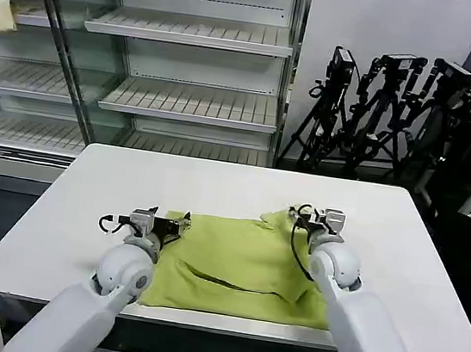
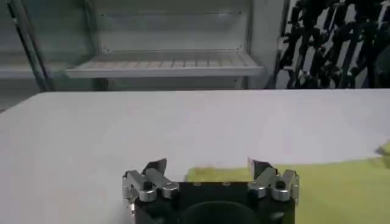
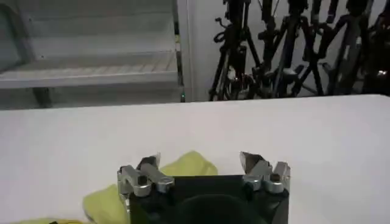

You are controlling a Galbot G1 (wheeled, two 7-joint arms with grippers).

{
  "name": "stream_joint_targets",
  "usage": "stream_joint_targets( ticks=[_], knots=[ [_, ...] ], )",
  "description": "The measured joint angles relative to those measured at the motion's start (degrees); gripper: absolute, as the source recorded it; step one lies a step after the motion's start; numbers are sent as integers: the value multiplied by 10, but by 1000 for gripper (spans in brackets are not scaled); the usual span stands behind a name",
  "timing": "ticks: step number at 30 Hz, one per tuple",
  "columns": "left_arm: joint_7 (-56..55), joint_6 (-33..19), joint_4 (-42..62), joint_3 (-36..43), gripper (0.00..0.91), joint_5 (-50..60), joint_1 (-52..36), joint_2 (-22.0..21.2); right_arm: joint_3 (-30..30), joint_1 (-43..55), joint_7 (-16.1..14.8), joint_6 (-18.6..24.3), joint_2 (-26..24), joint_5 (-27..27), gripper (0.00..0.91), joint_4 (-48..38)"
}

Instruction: Fold and organize the clothes.

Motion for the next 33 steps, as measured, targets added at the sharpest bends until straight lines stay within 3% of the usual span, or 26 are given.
stream_joint_targets(
  ticks=[10,11,12,13,14,17,19,33],
  knots=[
    [-13,0,39,21,907,-31,-19,-1,-13,35,-3,-1,14,23,907,-63],
    [-13,0,41,22,907,-34,-21,-1,-14,37,-4,-1,14,26,514,-67],
    [-12,-1,43,23,907,-38,-23,0,-15,40,-4,0,14,28,292,-71],
    [-13,-1,45,23,907,-41,-25,1,-17,42,-6,0,14,31,0,-75],
    [-13,-1,47,24,907,-44,-26,2,-18,45,-7,0,14,34,0,-80],
    [-15,-1,52,25,101,-50,-31,2,-20,48,-7,2,14,43,0,-88],
    [-17,-1,54,25,60,-56,-32,2,-22,48,-7,2,13,49,0,-90],
    [-11,-2,52,26,50,-85,-29,14,-22,36,-9,2,6,70,0,-87]
  ],
)
